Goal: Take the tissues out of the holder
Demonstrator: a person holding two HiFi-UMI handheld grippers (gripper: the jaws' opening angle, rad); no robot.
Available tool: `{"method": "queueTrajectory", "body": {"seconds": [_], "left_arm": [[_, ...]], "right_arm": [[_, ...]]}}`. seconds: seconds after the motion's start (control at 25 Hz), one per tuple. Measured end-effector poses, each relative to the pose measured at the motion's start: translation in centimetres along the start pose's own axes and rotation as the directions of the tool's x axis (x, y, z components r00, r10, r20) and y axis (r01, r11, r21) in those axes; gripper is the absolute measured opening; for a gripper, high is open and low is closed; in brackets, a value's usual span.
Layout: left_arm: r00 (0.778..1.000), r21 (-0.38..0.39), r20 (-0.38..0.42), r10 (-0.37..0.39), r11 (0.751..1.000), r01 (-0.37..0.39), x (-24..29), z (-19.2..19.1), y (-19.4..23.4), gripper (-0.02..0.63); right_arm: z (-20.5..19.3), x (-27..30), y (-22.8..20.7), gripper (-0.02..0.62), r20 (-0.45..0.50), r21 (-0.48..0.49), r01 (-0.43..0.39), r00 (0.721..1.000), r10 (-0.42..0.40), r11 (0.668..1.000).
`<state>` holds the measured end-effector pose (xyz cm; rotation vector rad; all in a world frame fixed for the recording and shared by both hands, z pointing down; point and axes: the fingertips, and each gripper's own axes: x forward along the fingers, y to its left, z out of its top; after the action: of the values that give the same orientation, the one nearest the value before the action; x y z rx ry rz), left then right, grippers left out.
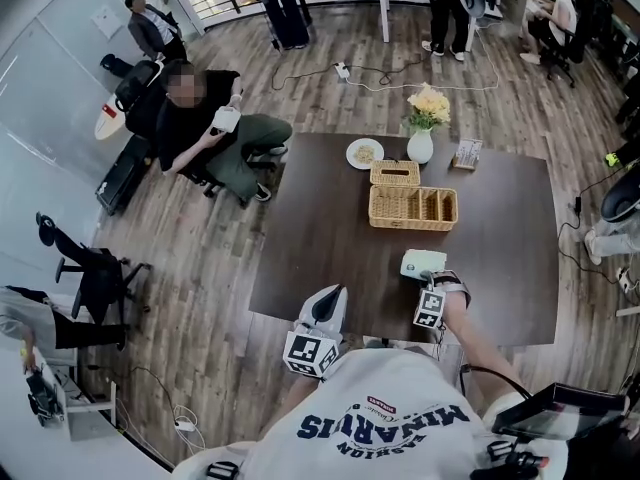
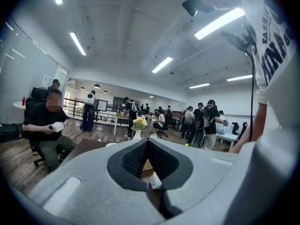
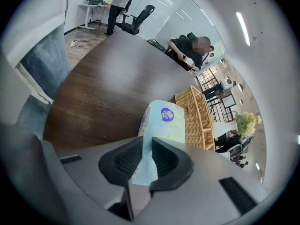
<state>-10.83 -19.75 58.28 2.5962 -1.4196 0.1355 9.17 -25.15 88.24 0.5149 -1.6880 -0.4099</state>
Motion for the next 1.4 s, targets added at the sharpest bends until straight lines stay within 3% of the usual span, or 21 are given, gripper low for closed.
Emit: {"method": "queueTrajectory", "body": {"seconds": [0.24,0.52,0.84,0.92,0.96,1.08,1.16,1.24,1.4], "left_arm": [[1.000,-0.006,-0.007,-0.021,1.000,0.021,1.0,-0.3,-0.1,0.005],[0.999,-0.006,-0.014,-0.045,0.999,0.045,1.4,-0.4,-1.0,0.005],[0.999,-0.008,-0.020,-0.027,1.000,0.026,0.8,-0.3,-0.3,0.005],[0.999,-0.007,-0.021,-0.028,1.000,0.028,0.8,-0.4,-0.4,0.005],[0.999,-0.006,-0.021,-0.030,1.000,0.030,0.9,-0.4,-0.4,0.005],[0.999,0.005,-0.015,-0.042,0.999,0.042,1.4,-0.3,-0.5,0.003],[0.998,0.016,-0.007,-0.058,0.998,0.058,2.0,-0.1,-0.7,0.004],[0.997,0.030,0.002,-0.081,0.996,0.081,2.6,0.4,-1.3,0.005],[0.991,0.069,0.025,-0.129,0.990,0.127,3.6,1.7,-2.4,0.003]], "right_arm": [[1.0,-0.7,3.2,0.069,0.028,0.082,-0.097,0.995,0.095,0.992],[1.1,0.2,8.7,0.069,0.027,0.177,-0.242,0.970,0.242,0.954],[1.2,-0.4,8.5,0.069,0.036,0.206,-0.238,0.971,0.236,0.949],[1.9,-1.2,7.8,0.069,0.090,0.271,-0.263,0.965,0.248,0.926],[2.6,-2.0,7.2,0.067,0.148,0.333,-0.285,0.957,0.249,0.899],[5.3,-5.6,3.3,0.066,0.342,0.514,-0.336,0.924,0.171,0.789],[6.4,-8.3,0.0,0.066,0.422,0.578,-0.335,0.903,0.079,0.744],[7.1,-11.5,-3.6,0.060,0.473,0.630,-0.310,0.881,-0.035,0.712],[7.7,-19.1,-10.3,0.046,0.491,0.699,-0.168,0.820,-0.295,0.695]]}}
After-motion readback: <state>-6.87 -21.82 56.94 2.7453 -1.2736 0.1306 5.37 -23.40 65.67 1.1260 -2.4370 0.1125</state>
